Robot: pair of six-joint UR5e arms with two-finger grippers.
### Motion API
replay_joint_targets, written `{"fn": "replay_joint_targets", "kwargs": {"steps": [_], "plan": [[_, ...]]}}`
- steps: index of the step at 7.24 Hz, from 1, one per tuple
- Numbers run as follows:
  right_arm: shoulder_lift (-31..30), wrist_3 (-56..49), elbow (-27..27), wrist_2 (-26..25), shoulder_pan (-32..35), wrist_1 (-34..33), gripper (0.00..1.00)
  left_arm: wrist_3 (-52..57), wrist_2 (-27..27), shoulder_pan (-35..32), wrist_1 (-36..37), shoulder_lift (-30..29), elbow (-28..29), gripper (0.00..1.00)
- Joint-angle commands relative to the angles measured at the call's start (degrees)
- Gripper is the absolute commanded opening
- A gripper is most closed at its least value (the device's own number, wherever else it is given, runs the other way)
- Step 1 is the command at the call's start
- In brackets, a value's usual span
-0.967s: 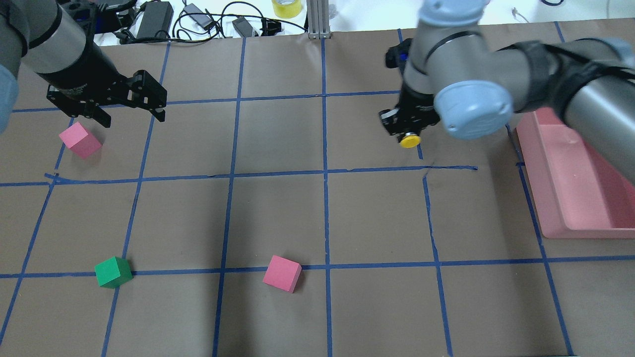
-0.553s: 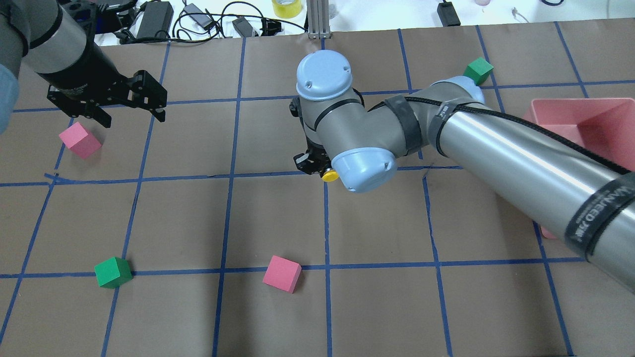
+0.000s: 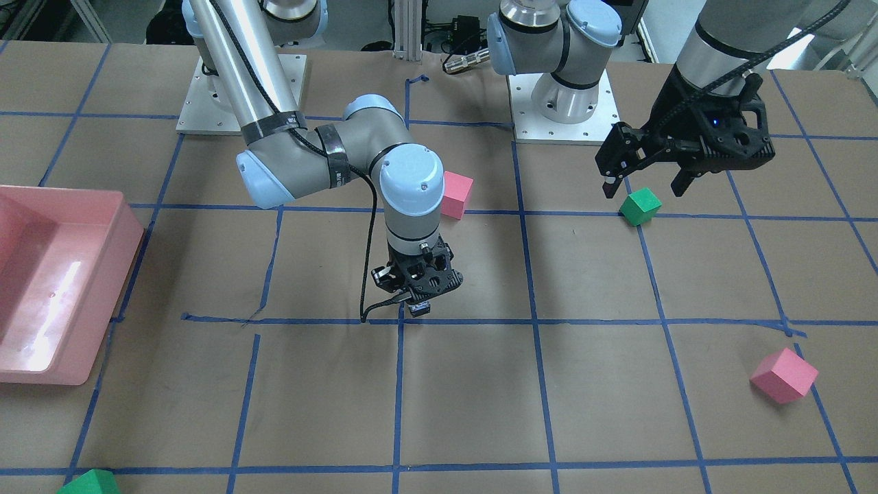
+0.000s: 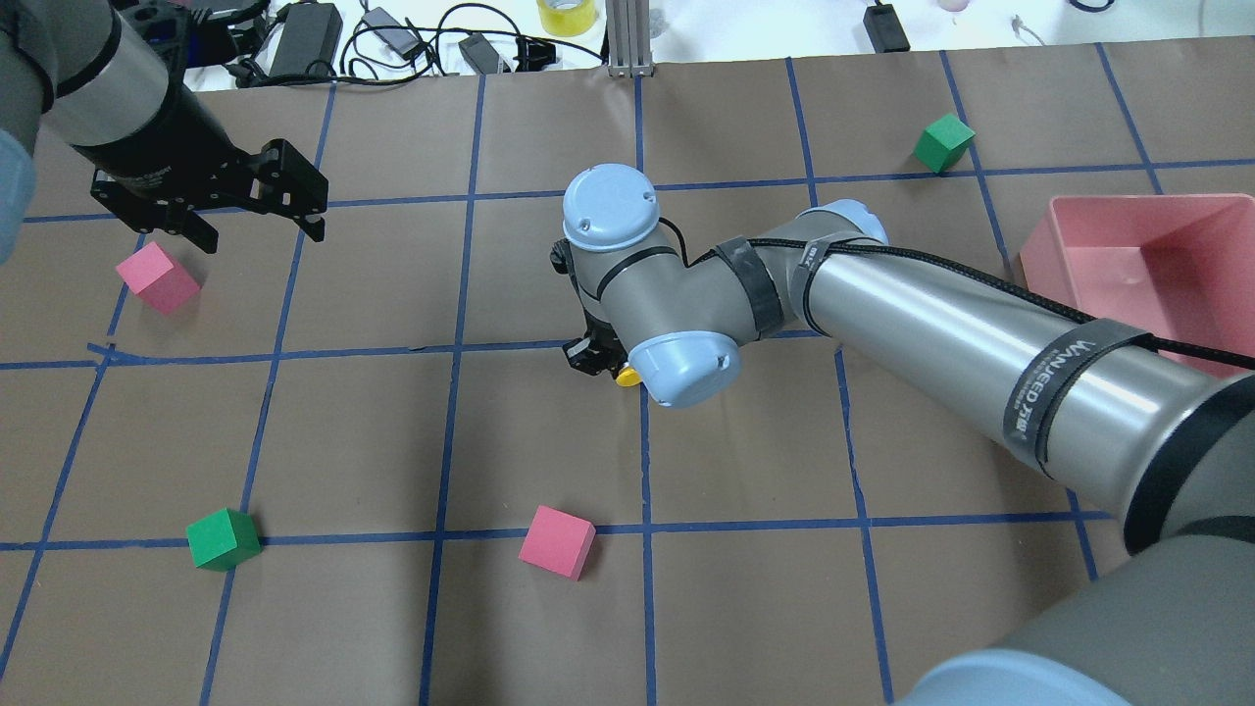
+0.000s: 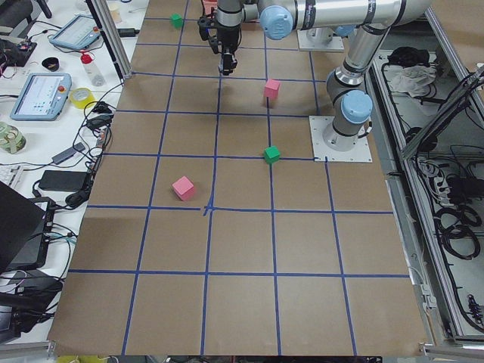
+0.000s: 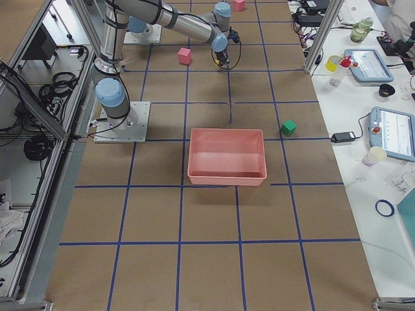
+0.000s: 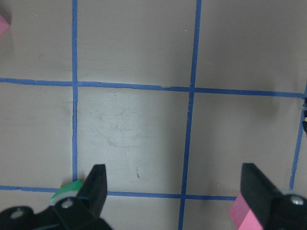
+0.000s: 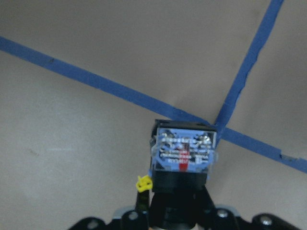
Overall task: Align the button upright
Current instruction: 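Carry the switch with the right gripper to the table center and lower it, then release the switch on its side and raise the right gripper away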
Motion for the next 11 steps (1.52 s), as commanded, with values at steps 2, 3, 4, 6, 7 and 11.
{"fn": "replay_joint_targets", "kwargs": {"steps": [2, 3, 4, 6, 7, 11], "plan": [[0.3, 1.6, 0.1, 0.4, 0.0, -0.2, 1.0, 0.0, 0.0, -0.1, 0.1, 0.0, 0.0, 1.0], [-1.4, 2.2, -1.3, 0.4, -0.1, 0.1, 1.0, 0.0, 0.0, -0.1, 0.0, 0.0, 0.0, 1.0], [-3.6, 2.0, -2.6, 0.1, -1.3, 2.3, 1.0, 0.0, 0.0, -0.1, 0.0, 0.0, 0.0, 1.0], [-11.1, -1.0, -8.1, 0.3, -8.7, 18.5, 1.0, 0.0, 0.0, -0.1, -0.1, 0.0, 0.0, 1.0], [-16.2, -8.3, -10.8, 0.1, -13.5, 28.5, 1.0, 0.0, 0.0, -0.1, 0.0, 0.0, 0.0, 1.0], [-28.3, -14.3, -11.6, -1.3, -22.1, 43.1, 1.0, -0.5, 0.7, 0.3, 0.1, -0.5, 0.1, 1.0]]}}
